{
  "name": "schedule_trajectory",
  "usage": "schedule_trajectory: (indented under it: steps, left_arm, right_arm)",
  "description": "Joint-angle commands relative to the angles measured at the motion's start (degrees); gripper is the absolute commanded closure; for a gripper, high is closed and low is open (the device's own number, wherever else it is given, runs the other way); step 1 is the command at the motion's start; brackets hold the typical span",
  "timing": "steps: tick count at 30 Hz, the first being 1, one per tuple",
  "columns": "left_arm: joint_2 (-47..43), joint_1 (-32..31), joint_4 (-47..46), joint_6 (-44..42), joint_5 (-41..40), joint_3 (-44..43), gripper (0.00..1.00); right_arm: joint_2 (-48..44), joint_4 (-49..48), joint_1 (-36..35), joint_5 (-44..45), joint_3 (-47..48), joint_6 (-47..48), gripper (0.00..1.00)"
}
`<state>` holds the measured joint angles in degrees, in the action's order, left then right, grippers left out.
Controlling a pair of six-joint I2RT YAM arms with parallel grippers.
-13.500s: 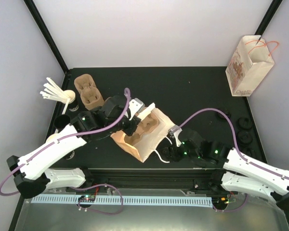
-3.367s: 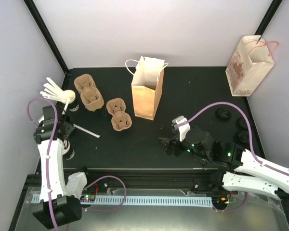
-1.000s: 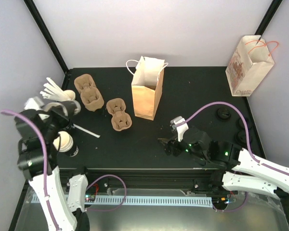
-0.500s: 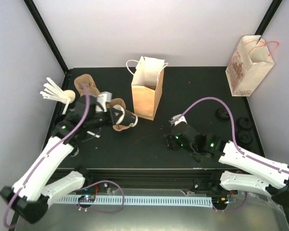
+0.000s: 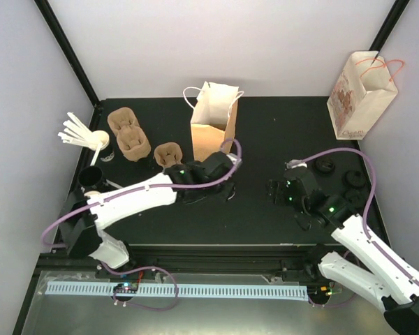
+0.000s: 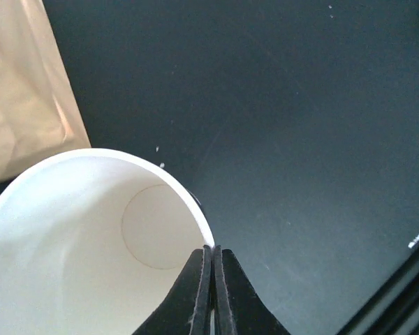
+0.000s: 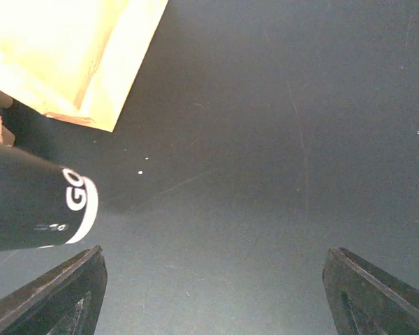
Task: Pack the takeout coffee
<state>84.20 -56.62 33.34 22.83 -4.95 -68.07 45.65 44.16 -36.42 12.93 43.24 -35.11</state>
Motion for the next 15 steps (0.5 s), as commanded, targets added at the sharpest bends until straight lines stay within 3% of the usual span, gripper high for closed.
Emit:
schedule_trajectory:
  steps: [1,7,15]
  left_arm:
    - [6.2,-4.8,5.4,-4.7,-14.4,-8.8,0.98]
    - [12.2,-7.3,5.3,-4.5,-16.2,-11.8,0.98]
    - [15.8,-9.3,5.8,-4.3,-18.4,-12.7,0.97]
  right_arm:
    - [-0.4,1.0,0.5,1.5,-0.8,-3.3,0.10]
    - [4.7,6.5,1.0,7.0,2.3,-8.9,0.05]
    - [5.7,3.7,4.2,4.1,1.7,-9.5,0.05]
